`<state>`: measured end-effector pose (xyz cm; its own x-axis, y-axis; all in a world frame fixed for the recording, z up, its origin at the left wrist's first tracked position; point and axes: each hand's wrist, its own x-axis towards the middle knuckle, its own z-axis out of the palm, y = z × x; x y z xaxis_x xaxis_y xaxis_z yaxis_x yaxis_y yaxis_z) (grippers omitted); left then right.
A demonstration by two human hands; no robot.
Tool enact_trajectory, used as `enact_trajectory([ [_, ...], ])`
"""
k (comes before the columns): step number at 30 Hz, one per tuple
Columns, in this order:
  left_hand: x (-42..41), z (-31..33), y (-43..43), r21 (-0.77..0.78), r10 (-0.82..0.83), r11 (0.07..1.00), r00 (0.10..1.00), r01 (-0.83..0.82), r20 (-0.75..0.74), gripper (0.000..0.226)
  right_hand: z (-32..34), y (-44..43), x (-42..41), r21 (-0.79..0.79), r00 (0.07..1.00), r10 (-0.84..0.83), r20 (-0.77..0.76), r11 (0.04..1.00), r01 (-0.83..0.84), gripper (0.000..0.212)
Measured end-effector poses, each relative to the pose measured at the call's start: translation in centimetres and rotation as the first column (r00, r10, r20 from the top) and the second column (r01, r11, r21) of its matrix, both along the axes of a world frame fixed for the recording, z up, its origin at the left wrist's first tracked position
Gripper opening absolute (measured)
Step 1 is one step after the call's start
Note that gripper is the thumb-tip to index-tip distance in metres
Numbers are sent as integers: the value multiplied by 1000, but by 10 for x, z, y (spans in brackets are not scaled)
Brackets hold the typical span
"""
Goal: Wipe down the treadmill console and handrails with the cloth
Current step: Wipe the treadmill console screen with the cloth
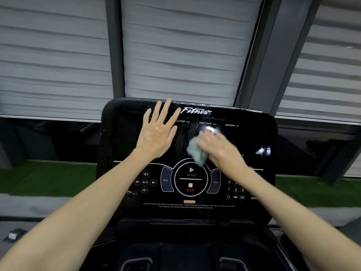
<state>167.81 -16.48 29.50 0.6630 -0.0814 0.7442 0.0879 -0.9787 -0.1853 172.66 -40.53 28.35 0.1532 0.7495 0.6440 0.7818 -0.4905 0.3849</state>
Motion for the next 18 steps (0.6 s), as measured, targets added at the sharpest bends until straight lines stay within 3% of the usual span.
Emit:
enact_trajectory([
  [2,-6,-5,7,-2,37,999,999,-37,10,55,38,15,16,54,992,-120,-32,991,122,63],
  [5,-14,-10,16,-17,73,997,997,-73,20,54,68,34,21,103,982,-172,-83,978,180,66],
  [8,-16,-9,20,-30,64,997,998,-64,11,54,51,44,2,227,984,-140,-110,961,161,55],
  [10,-16,-10,20,-31,54,998,999,-53,5,54,10,45,-13,222,992,-73,-104,971,95,48],
  [13,-15,-12,19,-44,48,998,999,-47,1,55,-81,33,-40,74,990,67,-120,996,-59,41],
  [15,-15,-11,21,-46,42,998,999,-42,-5,55,-124,18,-61,-112,981,127,-146,983,-144,42],
  [18,-17,-11,23,-27,42,999,999,-43,-17,55,-133,5,-67,-357,981,164,-107,914,-192,44],
])
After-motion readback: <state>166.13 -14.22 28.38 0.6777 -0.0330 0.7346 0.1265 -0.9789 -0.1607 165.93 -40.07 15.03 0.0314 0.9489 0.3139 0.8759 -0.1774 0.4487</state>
